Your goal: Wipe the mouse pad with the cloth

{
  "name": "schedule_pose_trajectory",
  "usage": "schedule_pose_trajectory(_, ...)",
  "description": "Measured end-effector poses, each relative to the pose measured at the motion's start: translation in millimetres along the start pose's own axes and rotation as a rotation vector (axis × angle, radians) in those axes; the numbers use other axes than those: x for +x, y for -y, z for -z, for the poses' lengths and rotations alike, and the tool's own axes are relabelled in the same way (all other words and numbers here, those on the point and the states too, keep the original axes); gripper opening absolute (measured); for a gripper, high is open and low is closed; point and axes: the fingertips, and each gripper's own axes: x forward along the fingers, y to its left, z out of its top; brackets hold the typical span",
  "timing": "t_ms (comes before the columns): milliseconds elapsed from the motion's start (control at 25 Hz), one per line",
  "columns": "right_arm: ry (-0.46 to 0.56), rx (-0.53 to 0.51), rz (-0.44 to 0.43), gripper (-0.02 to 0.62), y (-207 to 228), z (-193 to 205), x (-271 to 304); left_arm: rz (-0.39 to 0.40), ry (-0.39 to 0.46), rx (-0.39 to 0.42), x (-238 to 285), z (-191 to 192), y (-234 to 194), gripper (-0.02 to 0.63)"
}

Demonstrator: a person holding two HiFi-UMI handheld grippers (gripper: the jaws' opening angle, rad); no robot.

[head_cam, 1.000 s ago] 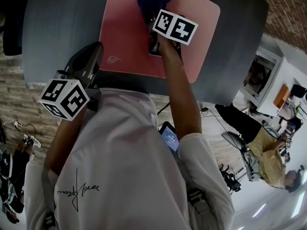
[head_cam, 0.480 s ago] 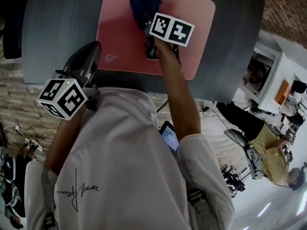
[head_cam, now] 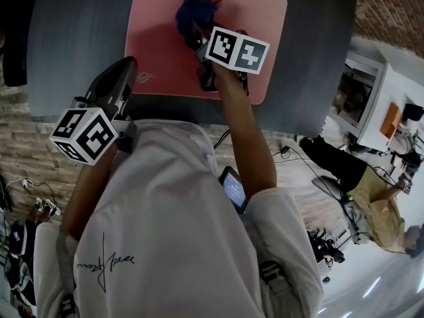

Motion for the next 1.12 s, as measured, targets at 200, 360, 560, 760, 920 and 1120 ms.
schedule_pose_trajectory(200, 0.019, -0.02, -0.019, 0.109, -6.6, 2.6, -20.9, 0.006, 0.002, 0.007, 2.1, 1.0, 7.5, 0.012)
schedule_pose_trajectory(360, 0.042, -0.029, -0.03, 0.107, -8.1, 6.0, -41.9, 0.021, 0.006, 0.015, 6.6, 4.6, 20.1, 0.012)
schedule_pose_trajectory(560, 0.059, -0.044, -0.044, 0.107, -8.4, 9.6, -61.9, 0.034, 0.015, 0.027, 13.0, 6.2, 31.5, 0.012)
schedule_pose_trajectory(760, 0.079, -0.023, -0.079, 0.106, -14.9, 12.2, -80.1, 0.057, 0.032, -0.004, 15.1, 5.6, 39.1, 0.012)
schedule_pose_trajectory(920, 0.102, -0.044, -0.086, 0.103, -23.7, 11.4, -95.6, 0.058, 0.038, 0.022, 17.3, 1.5, 45.4, 0.011)
schedule_pose_trajectory(1120, 0.127, -0.085, -0.105, 0.1, -34.0, 14.7, -117.7, 0.056, 0.031, 0.052, 18.4, 5.2, 53.8, 0.012)
